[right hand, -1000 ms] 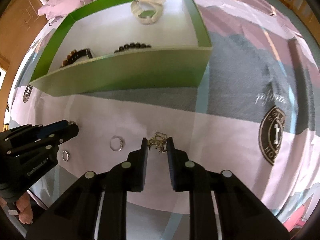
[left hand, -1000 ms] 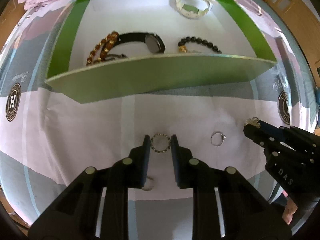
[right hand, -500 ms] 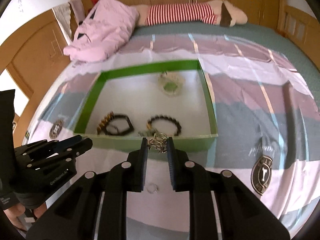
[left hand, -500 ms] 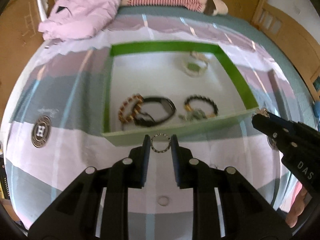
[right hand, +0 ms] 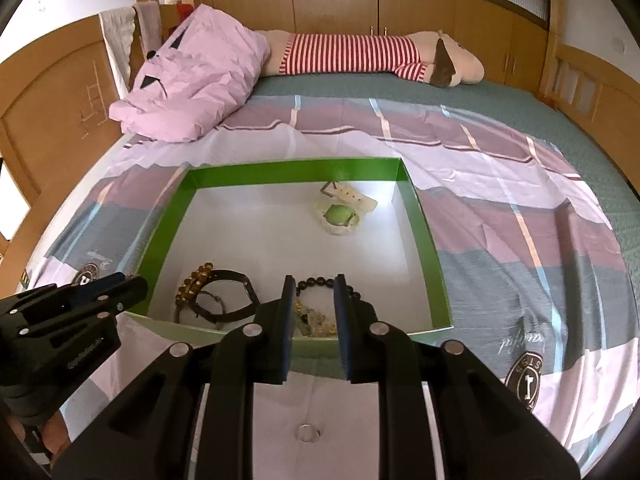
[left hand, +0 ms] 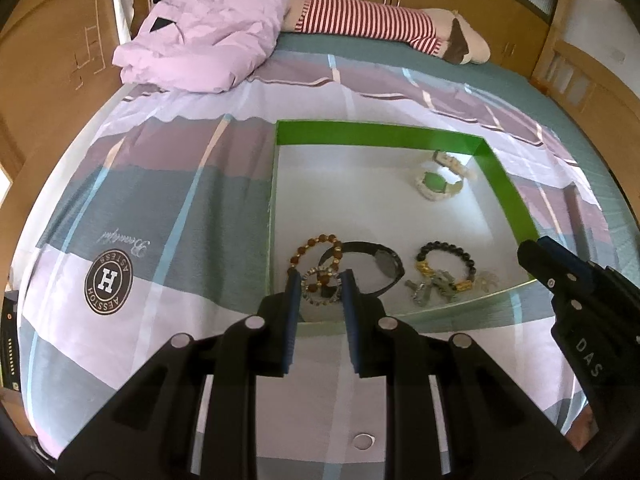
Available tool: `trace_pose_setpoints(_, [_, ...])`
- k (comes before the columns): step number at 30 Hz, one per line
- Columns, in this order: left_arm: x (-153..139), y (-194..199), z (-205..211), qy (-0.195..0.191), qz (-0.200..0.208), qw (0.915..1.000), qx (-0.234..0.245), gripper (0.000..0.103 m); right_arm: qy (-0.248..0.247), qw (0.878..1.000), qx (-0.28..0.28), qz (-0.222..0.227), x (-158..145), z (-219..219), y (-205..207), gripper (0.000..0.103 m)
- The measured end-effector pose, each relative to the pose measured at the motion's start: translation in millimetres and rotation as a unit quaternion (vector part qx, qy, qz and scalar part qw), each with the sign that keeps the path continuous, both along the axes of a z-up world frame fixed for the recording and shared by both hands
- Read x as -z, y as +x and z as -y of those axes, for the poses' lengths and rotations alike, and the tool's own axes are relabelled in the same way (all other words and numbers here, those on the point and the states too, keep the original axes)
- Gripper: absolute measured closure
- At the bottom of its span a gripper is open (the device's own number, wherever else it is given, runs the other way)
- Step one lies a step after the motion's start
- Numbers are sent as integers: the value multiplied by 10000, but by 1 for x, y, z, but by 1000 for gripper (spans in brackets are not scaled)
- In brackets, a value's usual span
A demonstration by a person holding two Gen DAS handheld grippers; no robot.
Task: Organize jewelry
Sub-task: 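Carry the gold charm and beaded ring into the green box and open both tools, then move the right tool to a plain silver ring while the left tool approaches another ring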
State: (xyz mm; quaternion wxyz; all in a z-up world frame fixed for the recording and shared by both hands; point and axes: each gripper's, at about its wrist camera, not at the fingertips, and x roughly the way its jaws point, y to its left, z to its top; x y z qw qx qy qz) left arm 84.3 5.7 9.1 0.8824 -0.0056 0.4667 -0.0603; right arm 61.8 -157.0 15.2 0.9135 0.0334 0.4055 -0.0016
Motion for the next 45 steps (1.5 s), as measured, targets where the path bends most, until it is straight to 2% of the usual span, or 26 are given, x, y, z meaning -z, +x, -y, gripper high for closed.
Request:
trace_pose_setpoints(6, [10,8,-2,35,-120,9999,-71,82,175,9997,-27,-183,8,0,8,84])
trace_pose_setpoints(8, [13,11,-3,-28,-213,9997,-70,82,264,9992,-38,-291,9,0,9,81])
trace_pose_setpoints(9, [14,11,-3,-59,-252,9996,-62,81,314,9990,-48,-311,9,1,8,75])
trace_pose_setpoints(12, [14,10,-3,-161,-298,9994,4,63,433,9986,-80,-295,6,3,4,62])
trace_pose_setpoints(13, [13,9,-3,-213,-300,9993,15,61,487,9984,-71,-292,5,5,2,59])
trace_pose_setpoints(17, [13,8,-6,-408,-384,9984,40,61,812,9959,-88,-394,4,15,-2,58])
trace_pose_setpoints(19, [13,8,-8,-488,-420,9979,27,57,834,9956,-89,-420,4,18,-3,53])
trace_pose_setpoints(22, [10,2,-10,-476,-413,9980,-25,51,793,9956,-141,-487,4,19,-9,50])
trace_pose_setpoints(24, [7,-5,-10,-485,-427,9979,-14,51,812,9936,-359,-704,7,17,-14,50])
trace_pose_setpoints(27, [11,-21,-6,-287,-719,9970,87,52,670,9881,-733,-1175,23,9,-24,52])
trace_pose_setpoints(30, [31,-35,-4,-197,-1138,9930,263,53,403,9850,-749,-1500,43,10,-29,52])
trace_pose_setpoints(34, [57,-51,-8,-75,-1578,9871,272,53,180,9747,-828,-2068,75,6,-31,52])
trace_pose_setpoints(37, [66,-57,-6,-142,-1732,9842,327,53,-51,9705,-883,-2243,88,-6,-30,52])
trace_pose_setpoints(41, [73,-63,12,57,-1760,9827,568,50,-303,9675,-837,-2367,100,-19,-29,52])
trace_pose_setpoints(42, [75,-65,17,93,-1776,9820,636,49,-333,9678,-840,-2349,100,-20,-29,60])
trace_pose_setpoints(43, [77,-67,21,145,-1793,9812,694,48,-314,9678,-847,-2348,100,-21,-29,74])
trace_pose_setpoints(45, [82,-70,25,217,-1831,9801,738,46,-229,9671,-846,-2390,99,-20,-29,82])
